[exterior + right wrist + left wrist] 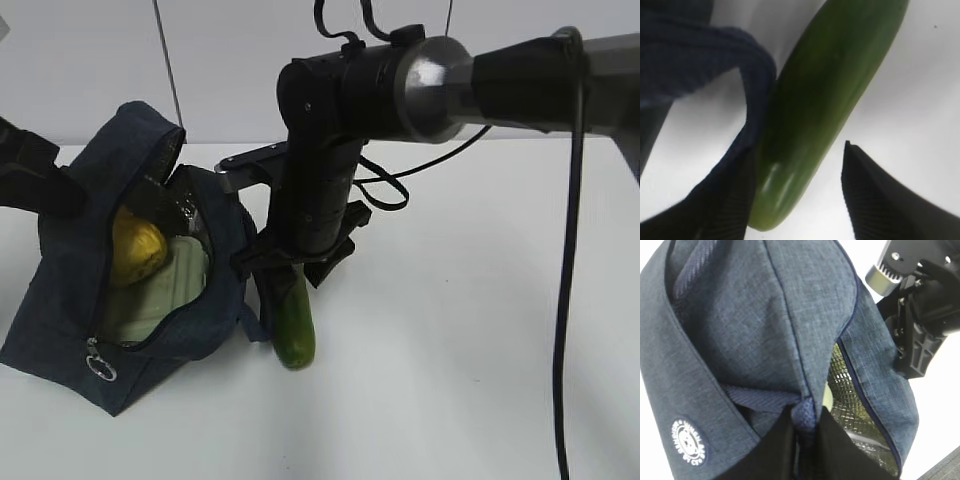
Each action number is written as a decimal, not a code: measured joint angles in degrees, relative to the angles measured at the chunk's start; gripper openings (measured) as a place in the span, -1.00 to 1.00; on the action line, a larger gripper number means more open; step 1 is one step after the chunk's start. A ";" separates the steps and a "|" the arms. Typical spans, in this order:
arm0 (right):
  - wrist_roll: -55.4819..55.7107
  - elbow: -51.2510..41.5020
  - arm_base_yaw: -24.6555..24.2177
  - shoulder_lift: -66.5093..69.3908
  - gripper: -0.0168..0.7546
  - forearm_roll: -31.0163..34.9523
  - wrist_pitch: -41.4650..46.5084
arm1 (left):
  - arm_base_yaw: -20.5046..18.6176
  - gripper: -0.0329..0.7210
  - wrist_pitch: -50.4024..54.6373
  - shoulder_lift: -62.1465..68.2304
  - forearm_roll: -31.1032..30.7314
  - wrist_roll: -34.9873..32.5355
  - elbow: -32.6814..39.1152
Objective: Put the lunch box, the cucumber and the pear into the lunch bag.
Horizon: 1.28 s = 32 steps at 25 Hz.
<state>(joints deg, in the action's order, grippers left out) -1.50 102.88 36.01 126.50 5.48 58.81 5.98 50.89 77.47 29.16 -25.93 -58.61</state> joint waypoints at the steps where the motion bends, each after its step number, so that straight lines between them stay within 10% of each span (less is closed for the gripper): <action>1: 0.00 0.00 0.00 0.09 0.16 0.08 0.00 | 0.00 -0.87 -0.06 0.00 -0.54 0.29 0.00; 32: 0.01 1.04 -0.10 5.20 0.22 3.46 0.37 | 0.00 -0.87 -0.66 -0.04 -4.78 2.68 -0.11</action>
<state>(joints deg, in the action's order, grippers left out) -1.49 103.91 35.91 131.70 8.95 59.17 5.98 50.23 77.43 24.39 -23.25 -58.72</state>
